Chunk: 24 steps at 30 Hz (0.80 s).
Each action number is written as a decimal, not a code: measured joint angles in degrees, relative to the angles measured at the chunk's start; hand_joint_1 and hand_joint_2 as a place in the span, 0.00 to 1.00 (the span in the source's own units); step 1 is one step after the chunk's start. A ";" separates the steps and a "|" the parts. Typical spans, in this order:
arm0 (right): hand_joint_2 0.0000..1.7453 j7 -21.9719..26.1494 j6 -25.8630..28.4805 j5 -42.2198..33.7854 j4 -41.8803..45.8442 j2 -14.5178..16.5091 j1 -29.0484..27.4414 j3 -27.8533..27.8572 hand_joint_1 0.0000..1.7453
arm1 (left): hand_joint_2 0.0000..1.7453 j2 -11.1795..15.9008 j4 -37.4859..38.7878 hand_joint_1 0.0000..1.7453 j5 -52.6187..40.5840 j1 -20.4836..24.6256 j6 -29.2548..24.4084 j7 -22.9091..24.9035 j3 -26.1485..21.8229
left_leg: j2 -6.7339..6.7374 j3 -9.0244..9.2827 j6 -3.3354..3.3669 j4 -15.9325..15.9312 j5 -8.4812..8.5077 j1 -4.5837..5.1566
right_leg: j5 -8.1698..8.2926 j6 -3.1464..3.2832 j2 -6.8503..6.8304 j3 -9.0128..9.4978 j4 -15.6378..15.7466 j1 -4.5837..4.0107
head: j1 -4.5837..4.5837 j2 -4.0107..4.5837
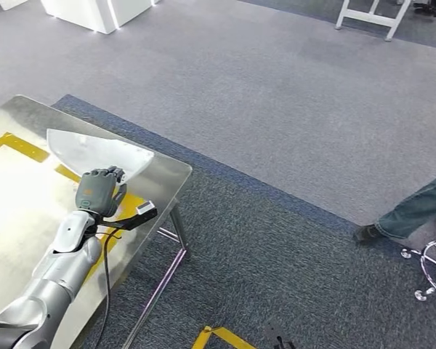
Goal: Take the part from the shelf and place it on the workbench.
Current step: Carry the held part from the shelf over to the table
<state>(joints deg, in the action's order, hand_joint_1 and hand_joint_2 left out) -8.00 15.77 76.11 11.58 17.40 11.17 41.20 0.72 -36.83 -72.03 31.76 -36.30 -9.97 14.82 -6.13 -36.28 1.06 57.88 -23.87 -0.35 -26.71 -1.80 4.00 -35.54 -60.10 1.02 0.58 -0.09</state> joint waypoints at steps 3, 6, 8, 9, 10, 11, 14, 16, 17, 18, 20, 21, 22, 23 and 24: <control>0.00 -0.10 -0.10 -0.02 0.00 0.02 0.12 0.00 0.00 | 1.00 0.23 0.11 1.00 0.01 -0.08 0.00 0.00 -0.08 | -2.04 -0.61 -1.25 -0.13 0.40 -0.44 | -0.07 0.41 0.46 1.26 2.15 -0.02 | 0.05 0.00; 0.00 -0.15 -0.16 -0.02 0.01 0.09 0.41 0.00 0.00 | 1.00 0.56 0.24 1.00 -0.03 -0.09 -0.02 0.00 -0.14 | 0.74 -1.92 -2.08 2.39 -1.39 -0.30 | 0.31 1.44 -1.69 1.85 3.01 0.07 | 0.40 0.00; 0.00 -0.16 -0.27 -0.01 0.01 0.09 0.45 0.00 0.00 | 1.00 0.48 0.32 1.00 -0.04 0.10 -0.01 0.00 -0.13 | 4.31 -5.15 -2.45 9.22 -4.91 -0.25 | 0.25 1.89 -3.28 2.06 3.21 -0.08 | 0.75 0.00; 0.00 -0.19 -0.34 0.00 0.00 0.08 0.43 0.00 0.00 | 1.00 0.46 0.42 1.00 -0.03 0.12 -0.01 0.00 -0.13 | 5.06 -6.89 -2.64 12.79 -6.28 -0.32 | 0.17 1.95 -4.14 2.10 3.20 -0.14 | 0.79 0.00; 0.00 -0.21 -0.43 0.00 0.00 0.07 0.41 0.00 0.00 | 1.00 0.45 0.53 1.00 -0.03 0.05 0.00 0.00 -0.13 | 5.44 -7.98 -2.80 15.01 -6.77 -0.40 | 0.06 1.98 -4.96 2.14 3.18 -0.17 | 0.79 0.00; 0.00 -0.23 -0.51 0.00 0.00 0.07 0.43 0.00 0.00 | 1.00 0.50 0.65 1.00 -0.03 0.00 0.00 0.00 -0.14 | 5.64 -8.03 -2.90 15.16 -6.20 -0.46 | -0.05 1.94 -5.75 2.21 3.16 -0.18 | 0.79 0.00; 0.00 -0.24 -0.72 0.00 0.00 0.10 0.57 0.00 0.00 | 1.00 0.63 0.83 1.00 -0.04 0.19 0.00 0.00 -0.14 | 8.04 -2.60 -2.62 5.46 -1.29 -0.15 | -0.59 1.48 -7.98 2.80 3.09 -0.35 | 0.83 0.00; 0.00 -0.24 -0.78 0.01 0.00 0.10 0.70 0.00 0.00 | 1.00 0.64 0.86 1.00 -0.08 0.61 0.03 0.02 -0.14 | 10.03 0.10 -1.81 0.47 -0.13 0.39 | -1.05 0.92 -9.29 3.13 2.96 -0.74 | 0.82 0.00; 0.00 -0.25 -0.80 0.02 0.00 0.10 0.76 0.00 0.00 | 1.00 0.68 0.92 1.00 -0.14 0.74 0.05 0.07 -0.14 | 10.19 0.34 -1.41 -0.16 -0.37 0.65 | -1.24 0.63 -9.96 3.28 2.95 -0.91 | 0.83 0.00; 0.00 -0.26 -0.86 0.02 0.00 0.13 0.84 -0.01 0.00 | 1.00 0.78 1.04 1.00 -0.28 0.79 0.07 0.15 -0.14 | 9.51 0.28 -0.95 -0.28 -0.38 0.63 | -1.42 0.36 -10.66 3.48 2.98 -0.95 | 0.83 0.00; 0.00 -0.30 -0.99 0.03 0.01 0.19 1.03 -0.04 0.00 | 1.00 0.95 1.34 1.00 -0.70 0.84 0.08 0.33 -0.15 | 8.13 0.42 -0.34 -0.48 -0.30 0.38 | -2.33 -0.27 -9.66 3.33 2.22 -0.71 | 0.80 0.00; 0.00 -0.31 -1.07 0.04 0.01 0.22 1.12 -0.06 0.00 | 1.00 0.98 1.49 1.00 -0.92 0.97 0.08 0.44 -0.15 | 7.46 0.52 -0.01 -0.59 -0.23 0.20 | -3.46 -0.51 -8.13 2.50 0.41 -0.54 | 0.69 0.00; 0.00 -0.33 -1.13 0.04 0.01 0.23 1.16 -0.08 0.00 | 1.00 0.90 1.61 1.00 -1.07 1.09 0.08 0.53 -0.15 | 6.84 0.57 0.24 -0.64 -0.21 0.04 | -5.04 -0.69 -6.29 0.98 -2.65 -0.38 | 0.59 0.00; 0.00 -0.41 -1.19 0.04 0.00 0.23 1.15 -0.08 0.00 | 1.00 0.82 1.76 1.00 -1.23 1.20 0.09 0.66 -0.15 | 6.12 0.57 0.42 -0.63 -0.23 0.02 | -6.79 -0.78 -4.97 -0.98 -6.63 -0.32 | 0.47 0.00; 0.00 -0.50 -1.23 0.04 0.00 0.22 1.08 -0.08 0.00 | 1.00 0.76 1.96 1.00 -1.35 1.23 0.09 0.81 -0.15 | 5.38 0.57 0.55 -0.62 -0.25 0.04 | -8.24 -0.84 -4.43 -3.12 -10.63 -0.32 | 0.42 0.00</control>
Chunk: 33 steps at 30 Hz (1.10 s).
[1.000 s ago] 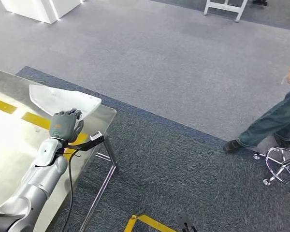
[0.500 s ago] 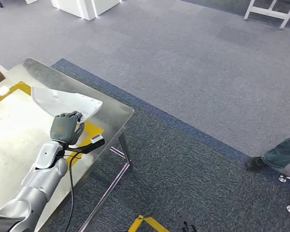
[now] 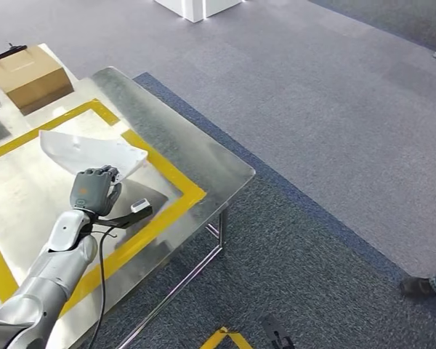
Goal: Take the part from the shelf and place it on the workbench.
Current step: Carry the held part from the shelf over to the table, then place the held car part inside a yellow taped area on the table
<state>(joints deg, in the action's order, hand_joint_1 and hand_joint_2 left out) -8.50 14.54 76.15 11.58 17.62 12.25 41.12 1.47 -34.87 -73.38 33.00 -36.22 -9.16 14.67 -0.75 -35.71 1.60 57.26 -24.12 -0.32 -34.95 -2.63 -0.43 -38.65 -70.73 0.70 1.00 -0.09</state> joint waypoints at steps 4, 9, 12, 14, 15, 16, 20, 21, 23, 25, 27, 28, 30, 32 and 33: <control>0.00 -0.34 -0.10 0.00 0.00 -0.01 0.03 -0.03 0.00 | 1.00 -0.09 1.02 1.00 -0.51 -0.02 0.00 0.34 0.01 | -3.55 0.15 -0.04 0.08 -0.07 0.00 | 4.32 0.32 0.97 -0.89 1.79 -0.01 | -0.11 0.00; 0.00 -0.81 -0.19 -0.01 0.00 0.01 0.37 -0.13 0.00 | 1.00 0.04 1.95 1.00 -0.92 0.33 0.04 0.53 0.01 | -7.12 -0.75 -1.64 0.22 0.27 -0.53 | 8.12 1.31 5.42 4.33 12.86 0.41 | -0.09 0.00; 0.00 -0.87 -0.22 -0.01 0.02 0.19 0.68 -0.18 0.00 | 1.00 0.41 2.45 1.00 -1.08 0.47 0.05 0.56 0.02 | -4.91 -1.72 -2.56 1.79 -0.92 -0.52 | 8.29 2.26 3.32 4.87 13.51 0.42 | 0.11 0.00; 0.00 -0.84 -0.24 -0.02 0.02 0.27 0.74 -0.19 0.00 | 1.00 0.37 2.69 1.00 -1.14 0.79 0.08 0.58 0.03 | -1.12 -4.51 -2.97 7.71 -4.05 -0.33 | 8.22 2.85 1.69 5.21 13.80 0.31 | 0.38 0.00; 0.00 -0.84 -0.24 -0.03 0.02 0.28 0.69 -0.19 0.00 | 1.00 0.33 2.81 1.00 -1.15 0.90 0.11 0.58 0.04 | -0.27 -6.42 -3.15 11.61 -5.68 -0.37 | 8.11 3.02 0.85 5.28 13.78 0.23 | 0.46 0.00; 0.00 -0.84 -0.24 -0.03 0.02 0.28 0.63 -0.19 0.00 | 1.00 0.31 2.96 1.00 -1.16 0.91 0.14 0.60 0.04 | 0.06 -7.92 -3.29 14.61 -6.56 -0.42 | 7.99 3.08 0.01 5.32 13.75 0.18 | 0.46 0.00; 0.00 -0.80 -0.35 -0.13 0.02 0.30 0.66 -0.19 0.00 | 1.00 0.37 3.43 1.00 -1.48 1.06 0.21 0.72 0.04 | 1.77 -4.34 -3.08 8.12 -1.69 -0.27 | 7.36 2.81 -3.12 6.02 13.67 0.06 | 0.49 0.00; 0.00 -0.76 -0.37 -0.18 0.02 0.30 0.70 -0.19 0.00 | 1.00 0.37 3.46 1.00 -1.63 1.24 0.23 0.73 0.04 | 3.02 -2.23 -2.79 4.35 -0.49 0.09 | 7.12 2.58 -3.84 6.27 13.65 -0.11 | 0.50 0.00; 0.00 -0.70 -0.38 -0.33 0.02 0.30 0.79 -0.18 0.00 | 1.00 0.26 3.47 1.00 -1.90 1.72 0.30 0.74 0.07 | 4.61 -0.11 -2.10 0.37 0.10 0.65 | 6.75 2.05 -5.12 6.60 13.62 -0.48 | 0.46 0.00; 0.00 -0.67 -0.39 -0.43 0.03 0.32 0.86 -0.17 0.00 | 1.00 0.29 3.56 1.00 -2.11 1.92 0.37 0.81 0.09 | 3.62 -0.09 -1.47 0.08 -0.03 0.77 | 6.45 1.54 -6.36 6.86 13.66 -0.61 | 0.40 0.00; 0.00 -0.60 -0.39 -0.47 0.04 0.33 0.95 -0.16 0.00 | 1.00 0.28 3.67 1.00 -2.34 1.97 0.49 1.05 0.10 | 2.22 0.03 -0.87 -0.16 0.10 0.49 | 5.20 0.94 -4.87 6.38 12.27 -0.39 | 0.19 0.00; 0.00 -0.56 -0.39 -0.49 0.04 0.33 0.96 -0.16 0.00 | 1.00 0.19 3.72 1.00 -2.48 2.06 0.61 1.22 0.11 | 1.62 0.11 -0.52 -0.28 0.17 0.28 | 3.87 0.69 -3.27 5.28 9.98 -0.25 | 0.03 0.00; 0.00 -0.52 -0.39 -0.54 0.04 0.31 0.78 -0.15 0.00 | 1.00 -0.09 3.80 1.00 -2.73 2.16 0.93 1.49 0.13 | 0.32 0.08 -0.03 -0.30 0.18 0.13 | 0.57 0.42 -0.48 1.48 2.42 -0.06 | -0.29 0.00; 0.00 -0.55 -0.39 -0.58 0.04 0.30 0.52 -0.13 0.00 | 1.00 -0.25 3.95 1.00 -2.84 1.98 1.20 1.60 0.15 | -1.33 0.08 0.08 -0.27 0.17 0.13 | -0.56 0.33 0.21 -1.79 -3.02 -0.04 | -0.43 0.00; 0.00 -0.55 -0.39 -0.59 0.04 0.30 0.46 -0.12 0.00 | 1.00 -0.29 4.04 1.00 -2.86 1.87 1.27 1.61 0.15 | -2.22 0.10 0.07 -0.25 0.17 0.13 | 0.53 0.39 0.34 -2.11 -2.74 -0.04 | -0.50 0.00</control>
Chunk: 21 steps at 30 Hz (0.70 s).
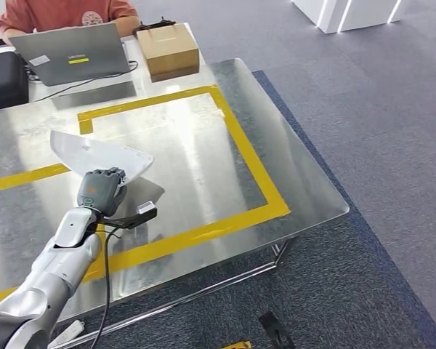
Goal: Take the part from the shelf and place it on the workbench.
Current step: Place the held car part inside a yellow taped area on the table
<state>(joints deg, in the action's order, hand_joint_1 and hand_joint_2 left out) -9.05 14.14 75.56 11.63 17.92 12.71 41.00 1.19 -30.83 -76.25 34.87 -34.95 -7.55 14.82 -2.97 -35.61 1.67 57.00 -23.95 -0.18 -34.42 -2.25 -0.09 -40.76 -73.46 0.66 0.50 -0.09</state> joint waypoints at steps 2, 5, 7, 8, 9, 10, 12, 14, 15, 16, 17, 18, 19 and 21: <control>0.00 0.02 0.01 -0.01 0.00 0.00 0.05 0.00 0.00 | 1.00 -0.08 0.12 1.00 -0.03 -0.04 0.02 0.07 0.00 | -1.72 0.05 -0.12 0.07 -0.02 -0.04 | 4.50 0.30 1.18 2.26 6.43 0.10 | -0.07 0.00; 0.00 0.02 0.03 -0.09 -0.01 0.00 0.07 -0.01 0.00 | 1.00 -0.26 0.26 1.00 -0.11 0.18 0.08 0.27 0.02 | -3.92 -0.47 -0.99 0.31 0.10 -0.16 | 7.63 0.88 5.03 6.26 14.98 0.56 | -0.01 0.00; 0.00 -0.04 0.04 -0.17 -0.02 0.01 0.04 0.00 0.00 | 1.00 -0.10 0.44 1.00 -0.23 0.14 0.13 0.34 0.02 | -5.33 -0.94 -1.85 0.24 0.41 -0.49 | 7.30 1.17 4.69 6.81 15.74 0.50 | 0.02 0.00; 0.00 -0.07 0.05 -0.22 -0.02 0.02 0.08 0.00 0.00 | 1.00 0.04 0.53 1.00 -0.33 0.05 0.13 0.34 0.03 | -5.35 -1.06 -2.22 0.25 0.38 -0.57 | 7.38 1.43 4.00 6.97 15.86 0.49 | -0.01 0.00; 0.00 -0.08 0.08 -0.26 0.00 0.04 0.15 0.00 0.00 | 1.00 0.15 0.61 1.00 -0.44 0.06 0.14 0.34 0.04 | -4.32 -1.36 -2.50 0.82 -0.09 -0.48 | 7.44 1.78 3.26 7.21 16.11 0.53 | 0.14 0.00; 0.00 -0.04 0.09 -0.30 0.00 0.07 0.22 0.00 0.00 | 1.00 0.17 0.68 1.00 -0.53 0.18 0.15 0.34 0.05 | -2.67 -2.10 -2.75 2.38 -1.08 -0.36 | 7.51 2.15 2.46 7.44 16.36 0.59 | 0.34 0.00; 0.00 0.02 0.12 -0.40 0.01 0.08 0.19 0.01 0.00 | 1.00 0.06 0.78 1.00 -0.61 0.44 0.18 0.35 0.08 | 1.10 -5.27 -3.12 8.95 -4.39 -0.27 | 7.39 2.68 0.81 7.71 16.54 0.50 | 0.71 0.00; 0.00 0.02 0.15 -0.48 0.02 0.07 0.03 0.02 0.00 | 1.00 -0.02 0.93 1.00 -0.63 0.37 0.26 0.36 0.09 | 2.33 -8.47 -3.41 15.37 -6.50 -0.46 | 7.15 2.80 -0.83 7.82 16.51 0.43 | 0.75 0.00; 0.00 0.03 0.17 -0.49 0.02 0.07 0.00 0.02 0.00 | 1.00 -0.02 1.03 1.00 -0.64 0.28 0.31 0.36 0.09 | 2.51 -8.82 -3.48 16.04 -6.11 -0.53 | 7.04 2.77 -1.61 7.89 16.49 0.43 | 0.77 0.00; 0.00 0.04 0.17 -0.50 0.01 0.07 0.01 0.02 0.00 | 1.00 -0.01 1.12 1.00 -0.66 0.24 0.35 0.36 0.09 | 2.73 -8.03 -3.47 14.54 -4.75 -0.57 | 6.89 2.69 -2.35 8.03 16.46 0.43 | 0.77 0.00; 0.00 0.05 0.18 -0.50 0.01 0.07 0.03 0.02 0.00 | 1.00 0.01 1.19 1.00 -0.67 0.26 0.40 0.36 0.09 | 3.23 -6.24 -3.37 11.25 -2.78 -0.56 | 6.71 2.57 -3.08 8.26 16.44 0.42 | 0.77 0.00; 0.00 0.09 0.20 -0.51 0.00 0.07 0.05 0.02 0.00 | 1.00 0.02 1.21 1.00 -0.69 0.38 0.45 0.36 0.09 | 4.38 -4.04 -3.23 7.32 -1.14 -0.37 | 6.49 2.36 -3.74 8.53 16.43 0.34 | 0.77 0.00; 0.00 0.15 0.23 -0.53 0.01 0.07 0.09 0.02 0.00 | 1.00 -0.02 1.22 1.00 -0.75 0.56 0.50 0.37 0.09 | 5.40 -2.14 -2.97 3.84 -0.13 -0.12 | 6.22 2.07 -4.38 8.73 16.34 0.15 | 0.79 0.00; 0.00 0.32 0.31 -0.58 0.01 0.07 0.18 0.02 0.00 | 1.00 -0.06 1.25 1.00 -0.91 0.82 0.64 0.42 0.10 | 6.53 -0.44 -2.44 0.56 0.07 0.34 | 5.78 1.47 -5.60 9.00 16.29 -0.25 | 0.75 0.00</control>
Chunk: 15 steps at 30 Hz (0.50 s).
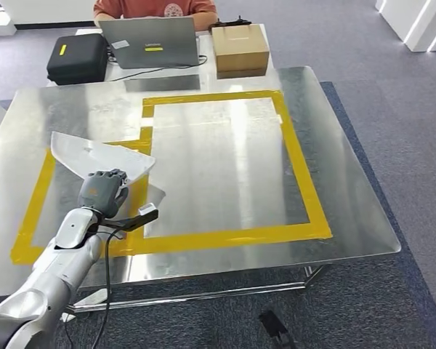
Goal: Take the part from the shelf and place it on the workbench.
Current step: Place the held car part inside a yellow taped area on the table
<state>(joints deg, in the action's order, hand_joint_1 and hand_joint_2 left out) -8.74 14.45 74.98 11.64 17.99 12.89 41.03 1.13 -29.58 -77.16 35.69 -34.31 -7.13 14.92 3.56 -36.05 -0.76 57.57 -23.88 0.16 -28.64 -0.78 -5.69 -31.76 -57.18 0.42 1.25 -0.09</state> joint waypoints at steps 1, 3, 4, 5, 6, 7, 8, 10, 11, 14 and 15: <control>0.00 0.07 0.03 -0.02 0.00 0.01 0.04 0.00 0.00 | 1.00 0.06 0.03 1.00 -0.08 0.01 0.06 0.05 0.01 | -0.52 -0.01 0.31 -0.22 -0.13 0.09 | -0.16 -0.26 -0.64 0.12 0.01 -0.11 | -0.01 0.00; 0.00 0.17 0.08 -0.03 0.01 0.04 0.13 0.00 0.00 | 1.00 0.19 0.10 1.00 -0.16 -0.09 0.18 0.16 0.01 | -1.74 0.00 0.86 -0.31 -0.06 -0.17 | -0.85 -0.85 -0.36 0.03 -0.33 0.06 | -0.12 0.00; 0.00 0.28 0.15 -0.03 0.01 0.06 0.17 0.00 0.00 | 1.00 0.20 0.12 1.00 -0.19 -0.06 0.22 0.19 0.01 | -2.30 0.05 1.19 -0.40 0.01 -0.35 | -1.81 -1.11 0.96 -0.63 -1.78 0.20 | -0.25 0.00; 0.00 0.38 0.23 -0.04 0.01 0.07 0.16 0.00 0.00 | 1.00 0.10 0.12 1.00 -0.21 0.00 0.25 0.22 0.01 | -2.80 0.11 1.49 -0.47 0.03 -0.53 | -3.31 -1.34 2.65 -2.00 -4.54 0.34 | -0.39 0.00; 0.00 0.46 0.33 -0.07 0.01 0.06 0.10 0.01 0.00 | 1.00 -0.02 0.13 1.00 -0.23 0.02 0.26 0.23 0.02 | -3.29 0.10 1.71 -0.46 -0.02 -0.55 | -5.04 -1.46 4.26 -3.85 -8.34 0.40 | -0.54 0.00; 0.00 0.53 0.43 -0.12 0.01 0.05 0.01 0.01 0.00 | 1.00 -0.12 0.14 1.00 -0.26 -0.05 0.27 0.20 0.05 | -3.79 0.11 1.90 -0.46 -0.07 -0.53 | -6.64 -1.53 5.11 -6.06 -12.55 0.40 | -0.62 0.00; 0.00 0.56 0.50 -0.16 0.01 0.05 -0.08 0.02 0.00 | 1.00 -0.22 0.15 1.00 -0.27 -0.20 0.26 0.07 0.09 | -4.29 0.13 1.99 -0.45 -0.12 -0.50 | -7.47 -1.54 5.42 -8.00 -15.75 0.36 | -0.67 0.00; 0.00 0.69 0.60 -0.22 0.01 0.04 -0.10 0.02 0.00 | 1.00 -0.37 0.18 1.00 -0.38 -0.53 0.20 -0.42 0.17 | -5.26 0.25 1.99 -0.42 -0.20 -0.44 | -5.64 -1.34 5.59 -9.20 -15.98 0.28 | -0.73 0.00; 0.00 0.74 0.64 -0.22 0.01 0.04 -0.06 0.02 0.00 | 1.00 -0.44 0.19 1.00 -0.49 -0.62 0.14 -0.72 0.20 | -5.63 0.37 1.91 -0.40 -0.27 -0.44 | -3.25 -1.14 5.65 -8.20 -12.84 0.26 | -0.74 0.00; 0.00 0.92 0.82 -0.24 0.01 0.05 0.08 0.01 0.00 | 1.00 -0.60 0.19 1.00 -1.03 -0.66 -0.38 -1.95 0.42 | -6.33 0.44 1.42 -0.19 -0.56 -0.23 | 1.85 -0.50 6.22 -3.66 -2.29 0.27 | -0.80 0.00; 0.00 1.00 0.87 -0.24 0.01 0.07 0.10 0.00 0.00 | 1.00 -0.58 0.19 1.00 -1.23 -0.72 -0.56 -2.38 0.59 | -6.42 0.31 1.35 -0.07 -0.56 -0.14 | 2.07 -0.46 6.37 -3.01 -0.94 0.29 | -0.79 0.00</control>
<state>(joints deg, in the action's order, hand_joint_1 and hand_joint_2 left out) -7.74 15.32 74.73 11.65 18.06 12.99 41.03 0.55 -29.39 -78.39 34.97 -34.87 -9.51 15.51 -2.87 -35.74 0.59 57.50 -24.44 0.02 -26.57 -1.23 0.68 -34.77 -58.11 0.70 0.46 -0.09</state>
